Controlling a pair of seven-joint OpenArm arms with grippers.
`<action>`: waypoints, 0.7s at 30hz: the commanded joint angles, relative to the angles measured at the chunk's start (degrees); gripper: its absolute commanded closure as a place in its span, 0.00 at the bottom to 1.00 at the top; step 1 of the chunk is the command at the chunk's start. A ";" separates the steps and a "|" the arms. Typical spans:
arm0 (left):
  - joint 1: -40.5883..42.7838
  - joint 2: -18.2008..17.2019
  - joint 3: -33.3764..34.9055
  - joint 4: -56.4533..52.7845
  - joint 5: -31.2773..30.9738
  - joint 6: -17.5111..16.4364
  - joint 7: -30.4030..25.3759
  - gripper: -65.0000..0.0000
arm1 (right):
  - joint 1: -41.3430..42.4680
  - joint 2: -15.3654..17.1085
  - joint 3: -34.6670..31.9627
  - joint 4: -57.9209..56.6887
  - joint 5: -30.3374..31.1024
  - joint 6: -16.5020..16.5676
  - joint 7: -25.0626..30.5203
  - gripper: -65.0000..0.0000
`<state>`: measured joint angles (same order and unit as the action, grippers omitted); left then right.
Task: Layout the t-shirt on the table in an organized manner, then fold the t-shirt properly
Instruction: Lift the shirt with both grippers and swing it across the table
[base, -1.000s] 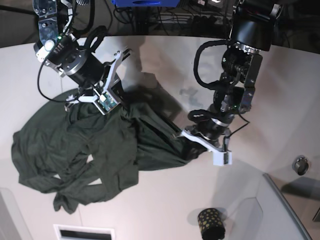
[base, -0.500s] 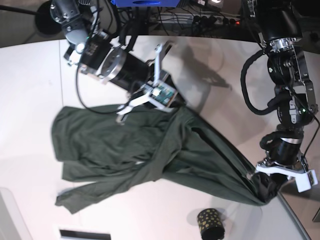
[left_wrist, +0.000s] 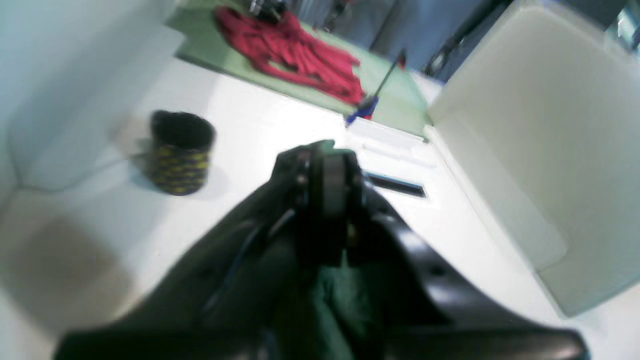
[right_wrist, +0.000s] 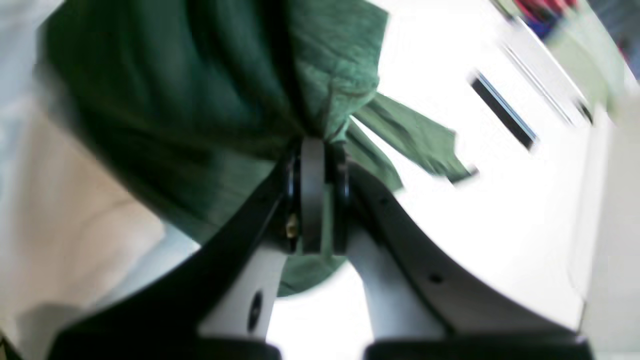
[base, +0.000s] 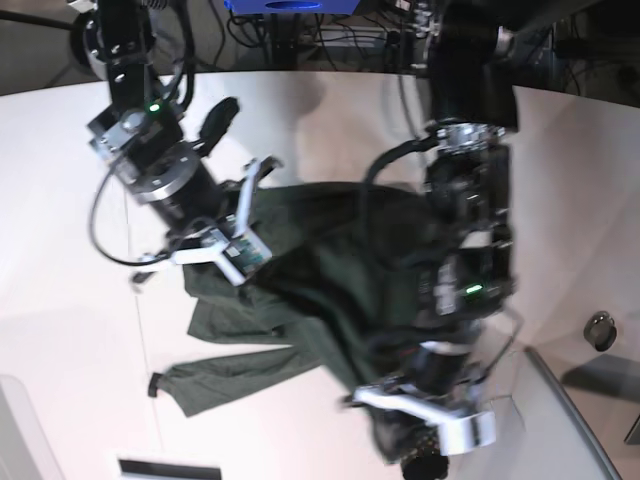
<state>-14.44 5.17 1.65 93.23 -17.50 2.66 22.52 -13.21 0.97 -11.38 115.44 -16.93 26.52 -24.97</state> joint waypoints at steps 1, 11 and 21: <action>-2.05 2.79 3.23 -3.16 2.33 -0.50 -2.96 1.00 | 0.25 -0.05 2.98 0.91 1.41 -0.63 1.02 0.99; -16.20 3.83 34.61 -38.24 -6.37 15.32 -31.36 1.00 | 0.33 2.15 31.02 -3.39 11.61 -0.28 -3.82 0.99; -19.01 3.83 33.65 -24.44 -10.68 15.59 -28.28 1.00 | 5.17 4.35 33.49 0.04 11.61 -0.11 -3.73 0.99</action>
<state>-31.40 8.21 35.64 67.44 -28.86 18.04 -3.01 -8.32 4.80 21.96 114.17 -5.17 26.89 -29.67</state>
